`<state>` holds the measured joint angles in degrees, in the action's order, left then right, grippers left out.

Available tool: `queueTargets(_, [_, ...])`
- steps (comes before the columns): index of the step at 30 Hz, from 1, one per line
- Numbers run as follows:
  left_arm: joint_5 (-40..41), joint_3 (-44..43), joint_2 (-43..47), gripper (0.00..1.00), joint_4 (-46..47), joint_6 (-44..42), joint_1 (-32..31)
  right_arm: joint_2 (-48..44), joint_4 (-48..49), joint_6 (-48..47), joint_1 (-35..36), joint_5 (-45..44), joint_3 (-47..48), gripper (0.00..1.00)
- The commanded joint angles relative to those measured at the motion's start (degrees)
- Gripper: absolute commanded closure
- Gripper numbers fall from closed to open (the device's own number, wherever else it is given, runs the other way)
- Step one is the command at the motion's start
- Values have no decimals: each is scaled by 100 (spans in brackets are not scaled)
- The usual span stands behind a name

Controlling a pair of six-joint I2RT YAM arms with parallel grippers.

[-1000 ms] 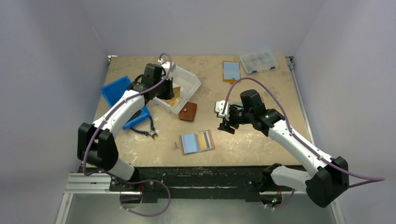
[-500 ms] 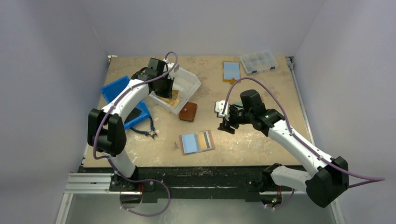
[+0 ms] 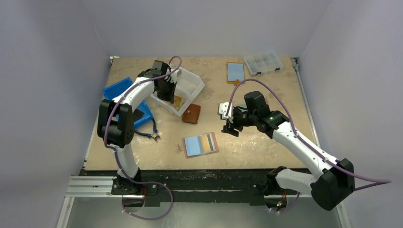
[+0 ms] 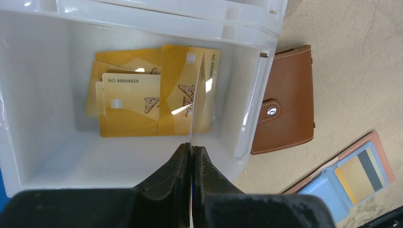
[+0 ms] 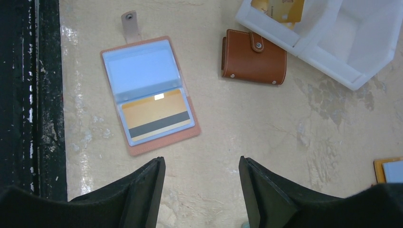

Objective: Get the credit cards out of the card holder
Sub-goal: Place the credit card in the storage box.

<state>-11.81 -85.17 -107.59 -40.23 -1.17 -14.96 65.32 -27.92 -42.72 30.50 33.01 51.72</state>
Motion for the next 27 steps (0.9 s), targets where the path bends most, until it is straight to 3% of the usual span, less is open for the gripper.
queueTargets(1, [-146,-344,-116,98,1,-78,96,15,-16,-87,-6,161,110,34])
queueTargets(10, [-44,-487,-354,91,5,52,125,33,-20,-96,-14,161,110,34])
queueTargets(13, [124,-556,-328,78,43,73,125,41,-20,-96,-9,161,110,34])
queueTargets(20, [1091,-173,805,67,935,551,125,51,-20,-96,-9,135,110,34])
queueTargets(24, [1471,506,1940,47,1613,763,125,65,-25,-105,-14,120,115,33])
queueTargets(26, [1567,915,2481,30,1943,978,125,69,-29,-112,-11,109,119,34])
queueTargets(27, [1573,1142,2763,17,2094,1201,125,62,-30,-114,-17,105,119,33])
